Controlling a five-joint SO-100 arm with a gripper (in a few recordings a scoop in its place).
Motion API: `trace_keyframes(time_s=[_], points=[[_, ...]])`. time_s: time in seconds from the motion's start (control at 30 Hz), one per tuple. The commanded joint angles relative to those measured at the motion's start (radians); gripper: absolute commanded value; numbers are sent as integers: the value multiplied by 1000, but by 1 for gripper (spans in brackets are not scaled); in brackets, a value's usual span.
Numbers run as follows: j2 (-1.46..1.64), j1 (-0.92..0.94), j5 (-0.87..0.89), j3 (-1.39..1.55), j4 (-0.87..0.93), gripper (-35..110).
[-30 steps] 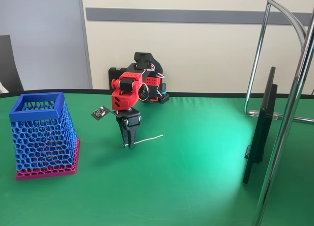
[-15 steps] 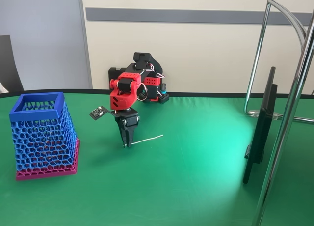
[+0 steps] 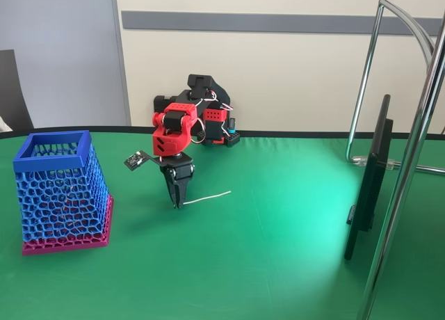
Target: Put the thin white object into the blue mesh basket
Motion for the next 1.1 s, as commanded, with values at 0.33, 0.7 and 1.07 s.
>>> trace_keyframes(time_s=[0.33,0.7,1.07], points=[[9,31,-28,-18,12,16],[11,31,-34,-17,12,16],[18,2,-8,-5,14,15]])
